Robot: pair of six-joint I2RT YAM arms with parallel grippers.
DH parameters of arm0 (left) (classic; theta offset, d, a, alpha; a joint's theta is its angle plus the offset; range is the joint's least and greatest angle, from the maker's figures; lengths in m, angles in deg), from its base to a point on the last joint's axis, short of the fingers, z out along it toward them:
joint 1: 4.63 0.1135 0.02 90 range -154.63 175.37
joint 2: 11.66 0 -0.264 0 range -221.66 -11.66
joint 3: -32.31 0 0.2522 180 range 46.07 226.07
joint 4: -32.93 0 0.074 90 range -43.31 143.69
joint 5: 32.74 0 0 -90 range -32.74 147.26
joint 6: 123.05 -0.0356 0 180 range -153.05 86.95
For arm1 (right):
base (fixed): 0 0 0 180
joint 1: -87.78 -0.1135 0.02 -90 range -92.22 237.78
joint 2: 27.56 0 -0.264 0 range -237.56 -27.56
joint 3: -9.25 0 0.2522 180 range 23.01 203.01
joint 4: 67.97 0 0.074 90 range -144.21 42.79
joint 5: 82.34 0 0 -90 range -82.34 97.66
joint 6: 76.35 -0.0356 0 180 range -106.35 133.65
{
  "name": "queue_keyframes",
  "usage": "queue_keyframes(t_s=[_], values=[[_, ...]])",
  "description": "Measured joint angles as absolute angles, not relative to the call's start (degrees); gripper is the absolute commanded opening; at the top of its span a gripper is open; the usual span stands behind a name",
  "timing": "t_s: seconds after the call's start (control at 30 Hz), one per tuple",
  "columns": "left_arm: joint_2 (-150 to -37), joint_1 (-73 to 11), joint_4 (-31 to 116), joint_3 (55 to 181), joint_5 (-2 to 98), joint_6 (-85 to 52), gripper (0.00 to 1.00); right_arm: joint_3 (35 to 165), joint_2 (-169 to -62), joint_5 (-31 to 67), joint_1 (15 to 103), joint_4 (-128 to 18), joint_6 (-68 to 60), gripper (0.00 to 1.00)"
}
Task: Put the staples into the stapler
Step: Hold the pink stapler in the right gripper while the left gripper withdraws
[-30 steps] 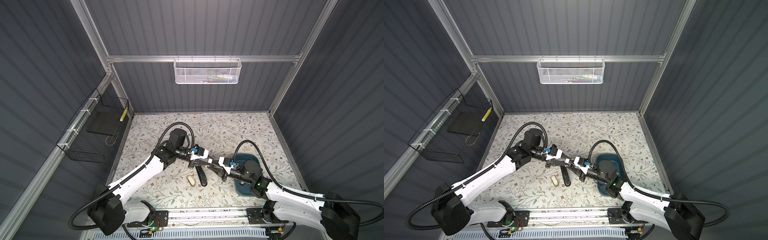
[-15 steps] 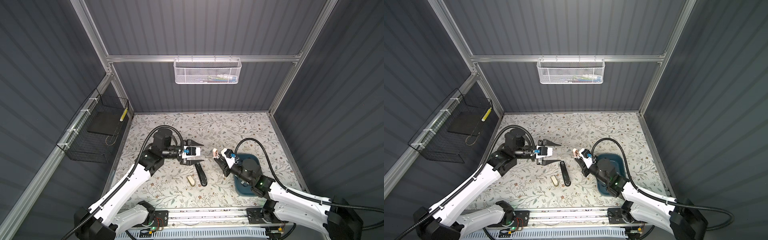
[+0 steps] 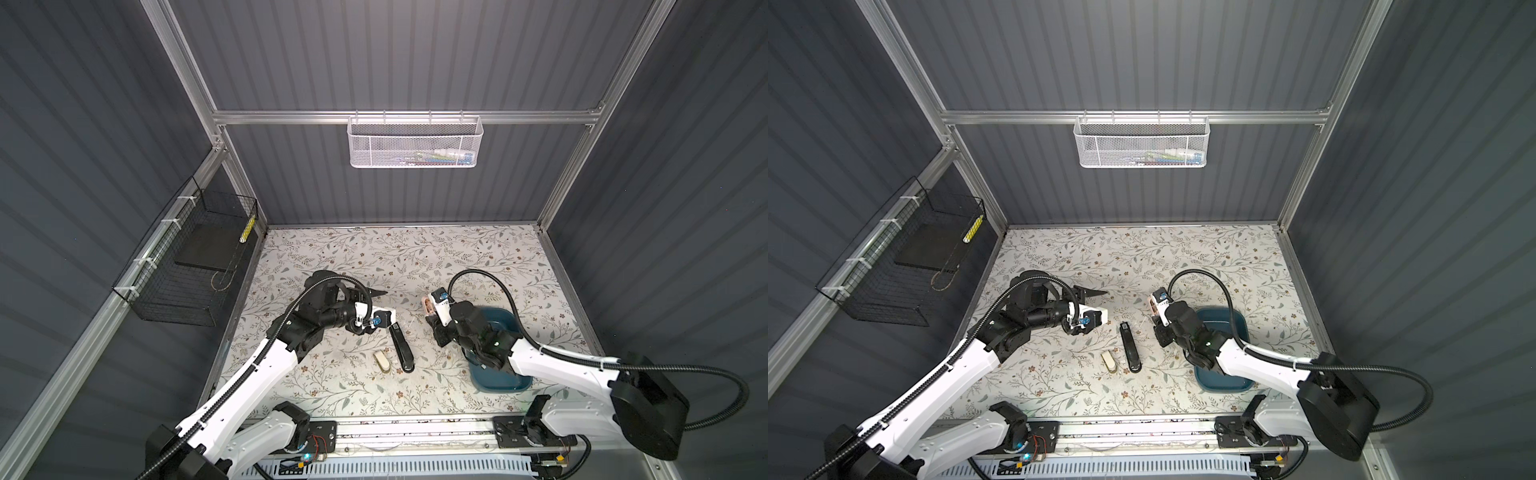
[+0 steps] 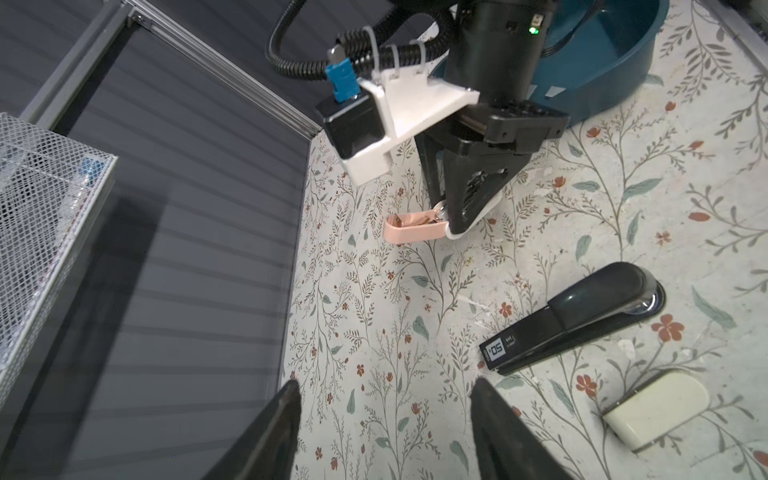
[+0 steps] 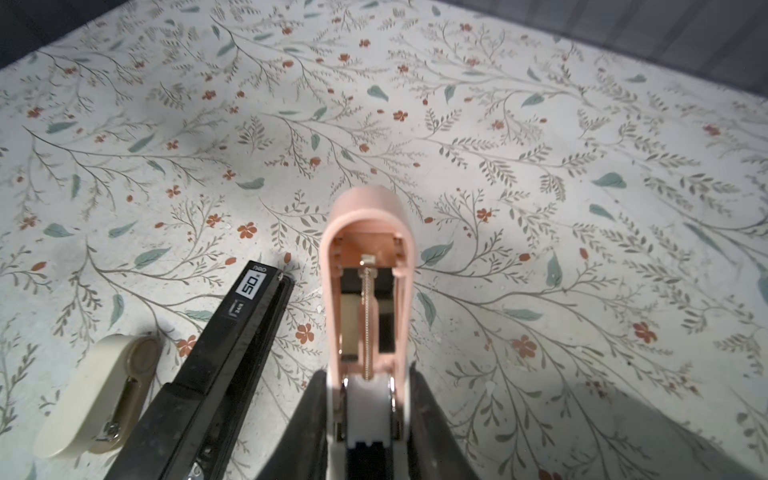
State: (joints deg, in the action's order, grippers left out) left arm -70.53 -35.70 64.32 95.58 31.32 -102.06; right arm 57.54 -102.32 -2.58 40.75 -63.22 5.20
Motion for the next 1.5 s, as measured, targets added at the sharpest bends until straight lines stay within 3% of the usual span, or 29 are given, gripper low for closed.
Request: queue_keyframes(t_s=[0.4, 0.97, 1.3, 1.5], values=[[-73.1, -35.7, 67.0, 95.6, 31.5, -107.3, 0.68, 66.3, -119.8, -1.9, 40.4, -61.9, 3.8, 0.00], [-73.2, -35.7, 68.3, 95.5, 30.7, -109.6, 0.68, 66.5, -123.2, -3.1, 41.9, -62.7, 3.6, 0.10], [-74.3, -35.7, 68.7, 95.5, 30.7, -110.8, 0.68, 66.5, -123.4, -4.3, 43.9, -62.8, 3.3, 0.30], [-75.0, -35.7, 69.8, 95.5, 30.7, -111.5, 0.68, 66.5, -123.5, -4.2, 43.9, -63.2, 3.1, 0.48]])
